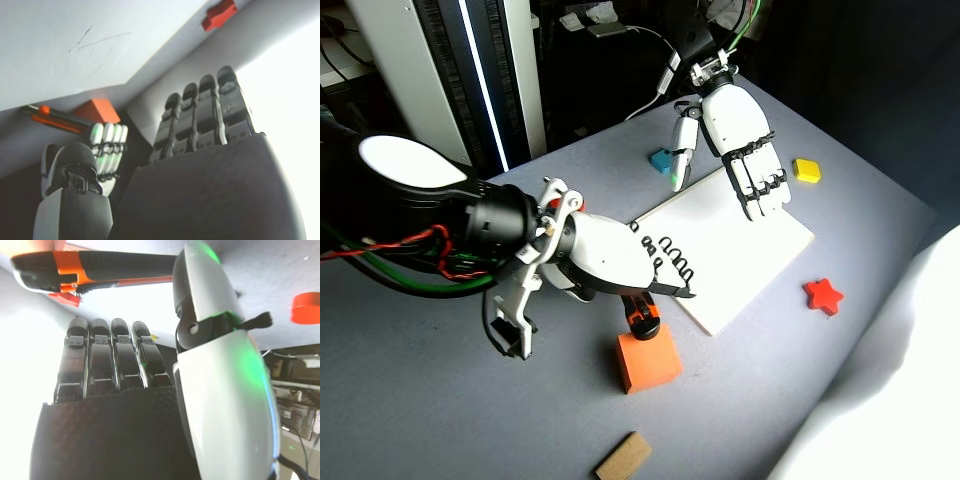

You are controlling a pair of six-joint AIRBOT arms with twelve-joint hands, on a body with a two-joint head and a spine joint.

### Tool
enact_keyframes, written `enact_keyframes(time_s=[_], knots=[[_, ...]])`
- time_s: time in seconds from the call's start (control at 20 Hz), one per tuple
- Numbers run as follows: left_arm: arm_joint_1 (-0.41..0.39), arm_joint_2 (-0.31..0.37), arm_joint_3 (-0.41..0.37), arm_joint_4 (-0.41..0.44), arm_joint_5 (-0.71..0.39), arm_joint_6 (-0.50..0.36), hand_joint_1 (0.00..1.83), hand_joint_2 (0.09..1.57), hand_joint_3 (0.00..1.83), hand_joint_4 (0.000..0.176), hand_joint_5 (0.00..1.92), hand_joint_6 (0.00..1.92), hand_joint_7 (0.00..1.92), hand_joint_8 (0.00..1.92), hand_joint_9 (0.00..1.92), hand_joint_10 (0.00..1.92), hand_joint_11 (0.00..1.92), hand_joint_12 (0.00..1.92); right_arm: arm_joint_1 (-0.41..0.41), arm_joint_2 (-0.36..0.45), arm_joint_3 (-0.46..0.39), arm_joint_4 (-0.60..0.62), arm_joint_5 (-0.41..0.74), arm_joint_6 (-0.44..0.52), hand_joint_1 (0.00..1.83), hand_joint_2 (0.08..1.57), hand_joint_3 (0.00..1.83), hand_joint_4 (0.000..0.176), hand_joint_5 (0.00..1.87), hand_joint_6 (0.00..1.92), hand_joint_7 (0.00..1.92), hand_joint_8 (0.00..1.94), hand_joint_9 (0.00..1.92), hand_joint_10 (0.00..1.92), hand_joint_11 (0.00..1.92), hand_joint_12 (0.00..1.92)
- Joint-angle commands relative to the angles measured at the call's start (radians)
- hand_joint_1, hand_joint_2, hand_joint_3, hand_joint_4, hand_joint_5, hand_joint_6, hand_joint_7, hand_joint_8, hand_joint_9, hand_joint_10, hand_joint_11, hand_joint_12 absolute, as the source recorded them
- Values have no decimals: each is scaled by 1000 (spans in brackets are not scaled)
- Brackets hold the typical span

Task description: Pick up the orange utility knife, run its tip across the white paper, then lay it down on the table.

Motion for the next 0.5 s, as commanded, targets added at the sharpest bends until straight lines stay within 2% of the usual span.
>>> enact_keyframes(time_s=[0.0,0.15,0.45], knots=[[-12,2,2,60,-81,-2,0,1150,5,0,0,0,14,3,0,0,7,4,3,-2,9,22,-31,1,1131,1085,4,0,0,0,0,0,0,0,0,0],[-13,1,4,60,-81,3,0,1151,4,0,0,0,1,0,0,0,1,1,-14,-81,96,22,-32,9,1134,1074,0,0,0,0,0,0,0,0,0,0],[-12,-5,17,59,-81,4,0,1147,1,0,0,0,9,3,0,0,7,3,-39,-129,140,23,-59,15,1193,1057,0,0,0,0,0,0,0,0,0,0]])
